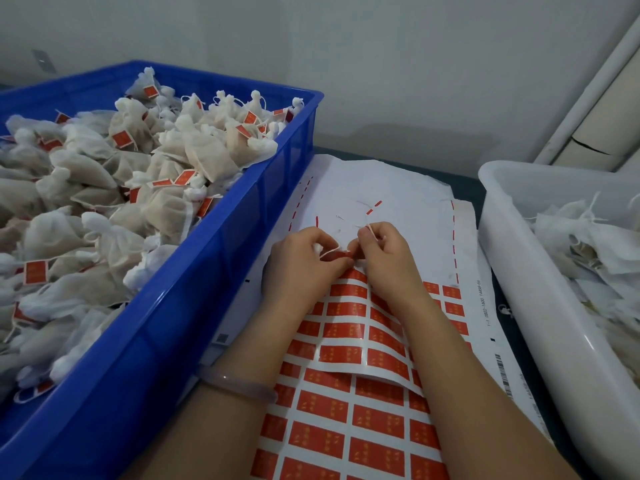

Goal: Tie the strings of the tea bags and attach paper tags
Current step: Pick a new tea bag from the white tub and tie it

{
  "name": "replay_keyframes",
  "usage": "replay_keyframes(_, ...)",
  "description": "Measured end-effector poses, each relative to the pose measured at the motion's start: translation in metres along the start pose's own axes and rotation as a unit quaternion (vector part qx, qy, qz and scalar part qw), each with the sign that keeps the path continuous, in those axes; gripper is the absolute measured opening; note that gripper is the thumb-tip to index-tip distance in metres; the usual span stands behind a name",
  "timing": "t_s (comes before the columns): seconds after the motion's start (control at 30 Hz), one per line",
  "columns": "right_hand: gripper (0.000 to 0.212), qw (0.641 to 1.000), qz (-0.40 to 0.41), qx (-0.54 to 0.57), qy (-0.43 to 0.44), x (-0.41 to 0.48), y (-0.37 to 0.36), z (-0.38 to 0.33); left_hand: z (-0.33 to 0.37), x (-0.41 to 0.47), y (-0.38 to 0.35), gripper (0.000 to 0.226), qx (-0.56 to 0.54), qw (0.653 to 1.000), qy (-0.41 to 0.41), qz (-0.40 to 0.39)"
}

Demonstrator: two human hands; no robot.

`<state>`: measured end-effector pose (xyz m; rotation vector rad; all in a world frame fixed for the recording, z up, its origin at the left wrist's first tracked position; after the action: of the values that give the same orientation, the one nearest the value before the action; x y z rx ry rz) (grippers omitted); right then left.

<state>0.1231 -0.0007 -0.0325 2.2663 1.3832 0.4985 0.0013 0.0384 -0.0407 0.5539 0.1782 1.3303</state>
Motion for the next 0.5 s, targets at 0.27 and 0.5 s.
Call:
replay_keyframes(0.27, 0.017, 0.999, -0.032, -0.027, -0.002, 0.0008, -0.0015, -0.0007, 0.0033, -0.0022, 0.0001, 0.028, -0.008, 1.0, -0.002, -0.002)
replay_keyframes(0.5, 0.018, 0.999, -0.02, -0.033, -0.009, 0.0041, -0.0019, 0.0017, 0.0057, -0.002, 0.0036, 0.019, -0.035, 0.999, 0.023, -0.022)
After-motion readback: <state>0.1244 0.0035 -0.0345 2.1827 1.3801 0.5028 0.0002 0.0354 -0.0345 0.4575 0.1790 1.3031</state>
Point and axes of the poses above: each hand's wrist, its own x-axis towards the middle knuckle, its own y-axis out of the back of the hand, z = x × y, the point moved 2 cm from there along x, towards the middle knuckle, and after that the axes turned 10 degrees about -x, right-handed, at the moved point
